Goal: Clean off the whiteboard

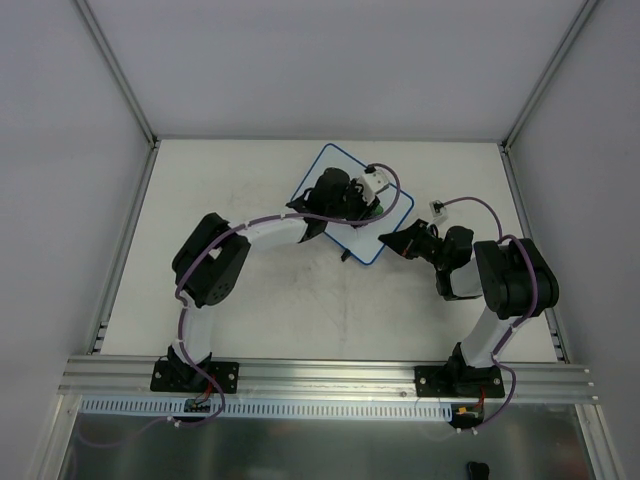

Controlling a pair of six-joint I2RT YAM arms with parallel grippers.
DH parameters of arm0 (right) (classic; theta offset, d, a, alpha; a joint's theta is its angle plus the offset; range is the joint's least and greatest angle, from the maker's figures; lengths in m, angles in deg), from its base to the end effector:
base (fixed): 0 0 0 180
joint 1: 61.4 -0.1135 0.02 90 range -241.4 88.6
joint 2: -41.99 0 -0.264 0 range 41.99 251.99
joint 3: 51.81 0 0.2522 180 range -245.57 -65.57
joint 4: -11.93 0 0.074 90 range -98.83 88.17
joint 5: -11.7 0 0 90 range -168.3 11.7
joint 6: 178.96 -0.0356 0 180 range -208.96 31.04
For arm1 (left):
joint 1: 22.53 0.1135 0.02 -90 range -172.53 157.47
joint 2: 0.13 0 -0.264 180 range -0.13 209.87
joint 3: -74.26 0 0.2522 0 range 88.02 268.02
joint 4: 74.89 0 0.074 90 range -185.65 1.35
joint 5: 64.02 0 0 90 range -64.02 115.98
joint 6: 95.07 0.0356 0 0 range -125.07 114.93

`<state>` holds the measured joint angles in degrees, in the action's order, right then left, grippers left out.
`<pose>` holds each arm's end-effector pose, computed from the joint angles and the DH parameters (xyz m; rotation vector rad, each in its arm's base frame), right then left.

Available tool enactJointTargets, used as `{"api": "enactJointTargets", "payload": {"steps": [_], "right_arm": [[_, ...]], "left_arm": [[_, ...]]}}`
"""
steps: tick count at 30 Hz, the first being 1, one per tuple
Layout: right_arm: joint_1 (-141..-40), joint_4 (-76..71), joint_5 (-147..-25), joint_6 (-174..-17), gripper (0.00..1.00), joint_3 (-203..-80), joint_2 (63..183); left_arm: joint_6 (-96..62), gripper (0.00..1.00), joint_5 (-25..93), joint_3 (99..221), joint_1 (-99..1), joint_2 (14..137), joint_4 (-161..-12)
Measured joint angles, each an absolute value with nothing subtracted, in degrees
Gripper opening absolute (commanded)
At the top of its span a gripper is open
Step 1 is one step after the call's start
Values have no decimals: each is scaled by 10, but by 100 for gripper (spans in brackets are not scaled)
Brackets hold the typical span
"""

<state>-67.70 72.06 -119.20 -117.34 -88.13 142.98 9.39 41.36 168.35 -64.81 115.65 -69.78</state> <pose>0.2746 0.0538 0.1367 -0.2408 1.7208 1.0370 0.3436 -0.3252 0.2271 1.0605 1.5652 -0.5838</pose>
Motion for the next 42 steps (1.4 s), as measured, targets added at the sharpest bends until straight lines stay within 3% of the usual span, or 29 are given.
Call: {"api": "enactJointTargets", "payload": {"steps": [17,26,42], "right_arm": [[-678,729,-1195,-1174,0,-881,1429],[-678,729,-1197,-1174,0,-881,1429],[-678,728,-1195,-1170,0,-880,1429]], "left_arm": [[-166,0,418,1627,-444,1155,-667],[-146,0,422,1610,-462,1148,-644],[48,0,505,1632,-622,1134,-714]]}}
